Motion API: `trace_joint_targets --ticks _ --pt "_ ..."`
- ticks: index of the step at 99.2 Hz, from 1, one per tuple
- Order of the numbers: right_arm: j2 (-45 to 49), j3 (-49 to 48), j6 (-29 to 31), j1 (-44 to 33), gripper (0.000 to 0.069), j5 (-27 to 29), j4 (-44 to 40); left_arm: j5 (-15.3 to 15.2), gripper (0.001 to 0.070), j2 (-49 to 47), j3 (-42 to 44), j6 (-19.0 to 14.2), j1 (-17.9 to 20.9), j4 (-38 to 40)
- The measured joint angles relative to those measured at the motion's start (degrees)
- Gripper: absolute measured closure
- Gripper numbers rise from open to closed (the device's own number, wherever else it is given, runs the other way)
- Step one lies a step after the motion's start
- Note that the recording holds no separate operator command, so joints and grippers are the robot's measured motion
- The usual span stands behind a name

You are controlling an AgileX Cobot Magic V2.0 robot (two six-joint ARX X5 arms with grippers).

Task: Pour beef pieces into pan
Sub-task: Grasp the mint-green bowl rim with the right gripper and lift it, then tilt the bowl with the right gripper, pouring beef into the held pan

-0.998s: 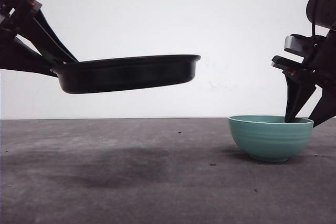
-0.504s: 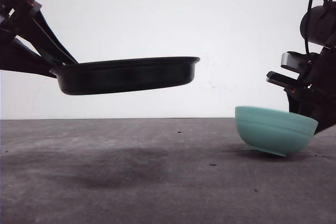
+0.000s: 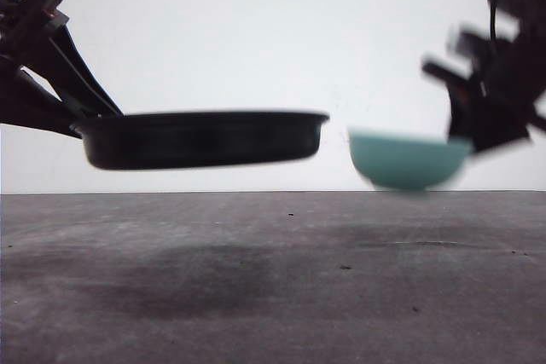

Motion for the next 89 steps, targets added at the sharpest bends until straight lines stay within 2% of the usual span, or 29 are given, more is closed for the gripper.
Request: trace_joint_targets --ticks 11,17,33,48,64,74,89 --pt "-7.82 0.02 0.09 6.1 0.0675 1.81 3.32 -2.89 0.0656 0.87 3.69 2.49 -1.2 -2.82" --pt "-10.97 0.07 0.09 10.23 0.0675 4.57 4.31 -3.1 0.0656 1.97 5.97 3.45 -1.51 -3.54" --pt "-15.37 0.09 -0.79 21.59 0.0675 15.23 4.83 -1.31 0.0656 5.07 9.73 3.85 -1.84 -3.56" --pt "-15.82 0.09 -4.39 30.95 0.0675 28.04 4.74 0.33 0.0656 6.43 11.74 3.37 -1.9 -3.67" --pt "-15.76 0.09 -12.09 39.45 0.0675 43.47 6.86 0.48 0.0656 6.43 13.62 3.02 -2.21 -3.98" --pt "-15.37 0.09 -19.02 44.09 0.0675 53.48 11.91 0.57 0.0656 6.4 14.6 2.75 -2.34 -4.98" --pt "-14.05 0.09 -30.62 47.43 0.0675 61.86 20.48 0.68 0.0656 6.43 14.6 2.73 -2.64 -5.66"
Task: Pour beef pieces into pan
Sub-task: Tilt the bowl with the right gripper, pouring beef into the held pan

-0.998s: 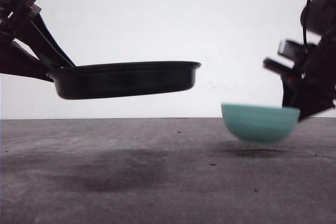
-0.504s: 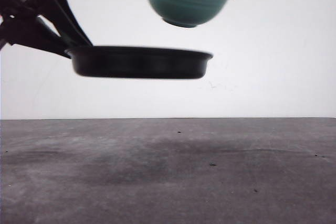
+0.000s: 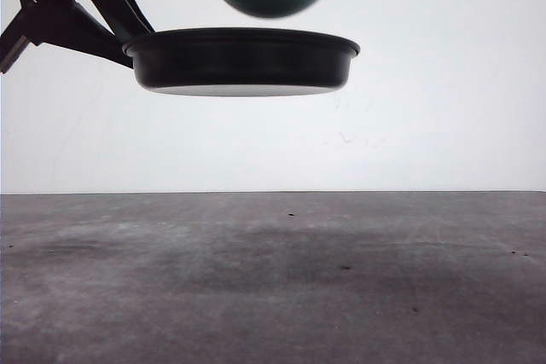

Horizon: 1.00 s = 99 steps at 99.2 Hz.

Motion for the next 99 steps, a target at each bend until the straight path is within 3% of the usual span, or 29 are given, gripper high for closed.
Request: trace_joint_targets --ticks 16,52,66,99 --pt "2.86 0.0 -13.81 1.11 0.0675 4.31 3.8 0.13 0.0656 0.0 0.0 -0.02 0.0 -0.76" --pt "4.72 -0.02 -38.69 2.32 0.0675 2.69 19.91 0.15 0.0656 0.0 0.0 -0.02 0.0 -0.83" --pt "4.72 -0.02 -44.78 3.23 0.0675 0.85 20.37 0.15 0.0656 0.0 0.0 -0.02 0.0 -0.83" --pt "4.72 -0.02 -52.22 3.67 0.0677 -2.03 26.16 0.13 0.0656 0.0 0.0 0.0 1.09 -0.87"
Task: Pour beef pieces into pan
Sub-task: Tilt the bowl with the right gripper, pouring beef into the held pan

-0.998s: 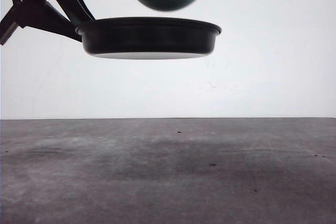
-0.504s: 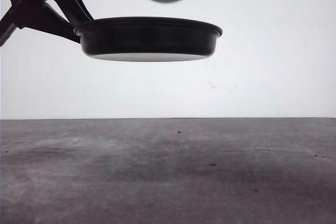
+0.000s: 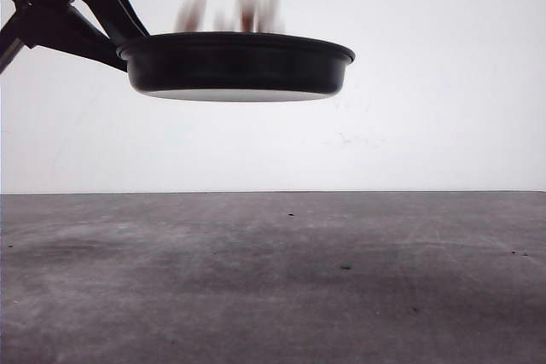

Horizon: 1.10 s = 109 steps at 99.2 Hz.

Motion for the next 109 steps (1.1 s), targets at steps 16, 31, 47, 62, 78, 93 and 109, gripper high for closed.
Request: trace_joint_targets --ticks 16,31,47,62,78,93,109 --pt "0.0 0.0 -3.15 0.46 0.0677 -1.42 4.07 0.0 0.0656 0.0 0.0 0.0 0.52 0.02" --pt "0.0 0.0 -4.66 1.31 0.0677 -3.34 4.13 0.0 0.0656 0.0 0.0 0.0 1.2 0.09" --pt "0.33 0.0 -4.85 0.42 0.0677 -5.31 2.69 0.0 0.0656 0.0 0.0 -0.09 1.84 1.09" --pt "0.74 0.0 -4.76 -0.17 0.0677 -5.51 4.79 -0.02 0.0656 0.0 0.0 -0.17 1.92 1.11" --pt "0.74 0.0 -3.41 -0.96 0.0677 -5.35 4.96 -0.07 0.0656 0.0 0.9 -0.2 1.95 1.22" --pt "0.74 0.0 4.52 -1.7 0.0676 -3.72 4.76 -0.72 0.0656 0.0 1.07 -0.15 2.19 1.29" --pt "-1.42 1.86 28.11 -4.42 0.0676 -8.79 -10.19 -0.72 0.0656 0.0 1.18 0.07 2.67 0.94"
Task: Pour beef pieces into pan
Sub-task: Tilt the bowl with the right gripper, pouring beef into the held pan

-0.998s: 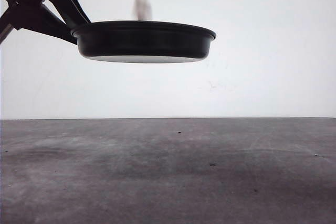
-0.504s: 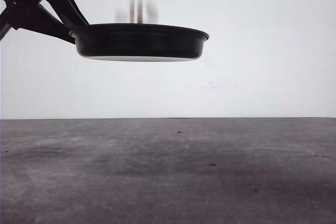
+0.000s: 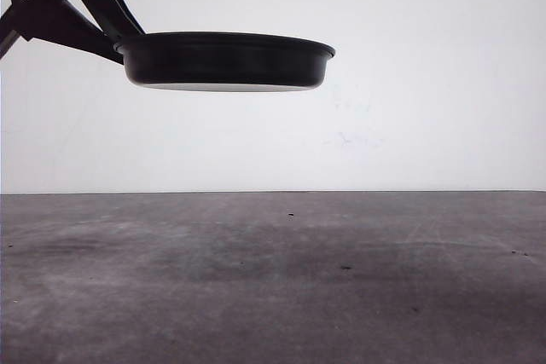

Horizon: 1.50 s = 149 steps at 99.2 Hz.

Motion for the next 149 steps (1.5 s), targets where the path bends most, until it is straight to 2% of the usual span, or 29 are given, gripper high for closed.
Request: trace_joint_targets --ticks 16,26,33,44,56,68,83,95,103,113,124,149 --pt "-2.08 5.53 28.81 -9.9 0.0676 -11.74 -12.57 0.0 0.0656 0.0 0.02 0.96 0.74 -0.04" --pt "-2.8 6.1 45.99 -19.91 0.0676 -23.28 -14.82 -0.11 0.0656 0.0 0.07 1.2 1.11 -0.04" --pt "-2.86 6.1 51.15 -25.24 0.0676 -29.0 -16.65 -0.22 0.0656 0.0 0.09 1.27 1.09 0.02" --pt "-3.28 6.1 51.34 -23.65 0.0676 -27.58 -20.17 -0.44 0.0656 0.04 0.09 1.29 1.14 0.09" --pt "-3.41 6.1 45.75 -16.37 0.0676 -21.62 -20.44 -0.46 0.0656 0.09 0.11 1.29 1.25 0.48" --pt "-3.28 6.1 35.34 -11.76 0.0676 -14.84 -18.75 -0.57 0.0656 0.42 0.15 1.29 1.62 0.48" --pt "-0.61 6.08 14.53 -3.13 0.0676 -1.84 -13.07 -0.7 0.0656 0.9 0.15 1.27 1.75 0.52" --pt "2.34 6.08 -2.1 0.33 0.0676 -0.7 -8.39 -0.68 0.0656 0.96 0.17 1.07 1.75 0.94" --pt "4.07 6.08 -12.44 1.75 0.0676 2.03 -3.02 -0.66 0.0656 0.96 0.2 1.03 1.79 1.09" --pt "6.03 6.08 -23.5 2.86 0.0676 3.56 2.89 0.11 0.0656 0.98 0.2 1.01 1.77 1.4" --pt "7.06 6.08 -29.66 3.17 0.0676 3.54 3.93 0.96 0.0656 1.03 0.2 0.92 1.77 1.46" --pt "7.1 6.08 -36.65 3.15 0.0676 3.58 9.66 1.18 0.0656 1.03 0.2 0.85 1.77 1.42"
